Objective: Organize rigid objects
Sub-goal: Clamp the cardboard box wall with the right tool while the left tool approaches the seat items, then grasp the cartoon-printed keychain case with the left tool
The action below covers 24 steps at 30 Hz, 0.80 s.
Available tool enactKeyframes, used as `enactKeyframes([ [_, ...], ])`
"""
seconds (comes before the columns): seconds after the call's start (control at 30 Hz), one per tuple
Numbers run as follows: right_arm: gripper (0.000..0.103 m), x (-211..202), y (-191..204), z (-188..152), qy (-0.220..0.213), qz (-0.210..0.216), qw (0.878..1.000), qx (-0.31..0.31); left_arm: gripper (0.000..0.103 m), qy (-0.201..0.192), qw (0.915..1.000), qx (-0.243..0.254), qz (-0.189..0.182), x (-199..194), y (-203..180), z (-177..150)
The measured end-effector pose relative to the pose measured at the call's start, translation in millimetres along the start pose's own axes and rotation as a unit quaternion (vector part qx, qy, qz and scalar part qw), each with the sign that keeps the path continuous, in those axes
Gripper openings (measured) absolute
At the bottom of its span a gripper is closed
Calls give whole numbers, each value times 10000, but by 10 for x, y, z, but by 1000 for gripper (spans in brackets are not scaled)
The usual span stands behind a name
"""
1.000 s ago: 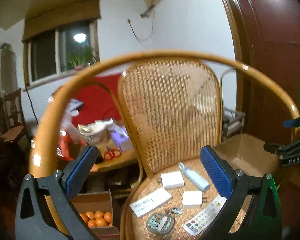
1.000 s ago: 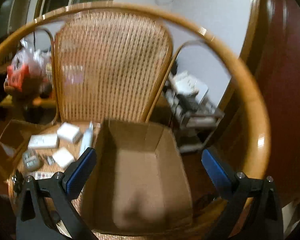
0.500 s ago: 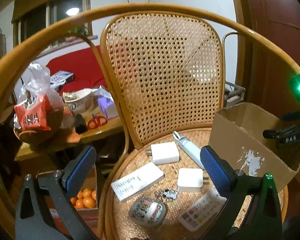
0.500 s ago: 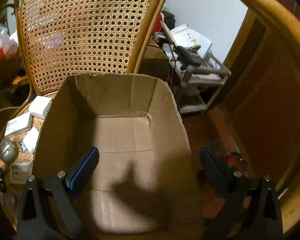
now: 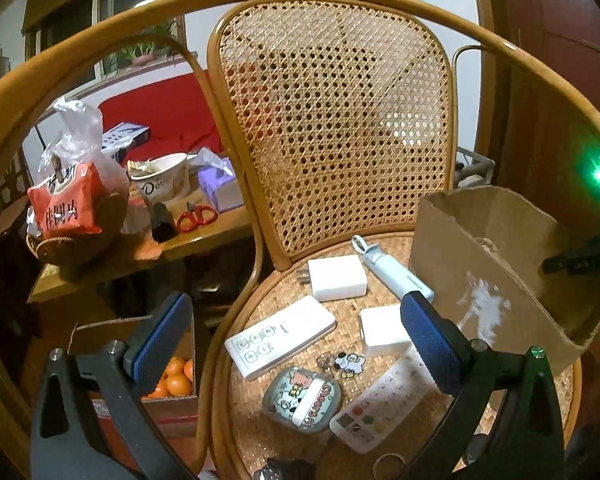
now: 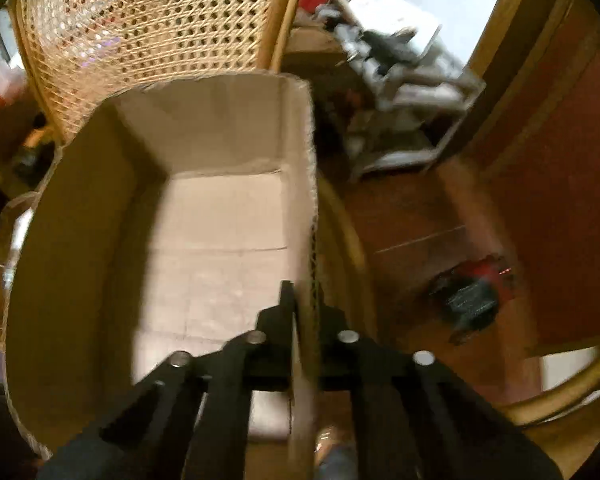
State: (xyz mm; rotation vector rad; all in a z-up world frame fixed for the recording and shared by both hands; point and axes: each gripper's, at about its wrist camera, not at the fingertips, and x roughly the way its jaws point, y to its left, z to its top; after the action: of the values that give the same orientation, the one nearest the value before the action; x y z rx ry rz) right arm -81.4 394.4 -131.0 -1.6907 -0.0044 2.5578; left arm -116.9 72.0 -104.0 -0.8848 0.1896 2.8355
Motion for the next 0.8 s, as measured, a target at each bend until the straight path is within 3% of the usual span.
enactKeyframes([
  [0.37, 5, -26, 63, -5, -20, -23, 10000, -23, 103, 613, 9981, -59, 34, 229, 2, -313],
  [0.8, 5, -36, 30, 66, -57, -41, 9999, -73, 103, 1494, 9879, -411, -43, 674, -3, -525],
])
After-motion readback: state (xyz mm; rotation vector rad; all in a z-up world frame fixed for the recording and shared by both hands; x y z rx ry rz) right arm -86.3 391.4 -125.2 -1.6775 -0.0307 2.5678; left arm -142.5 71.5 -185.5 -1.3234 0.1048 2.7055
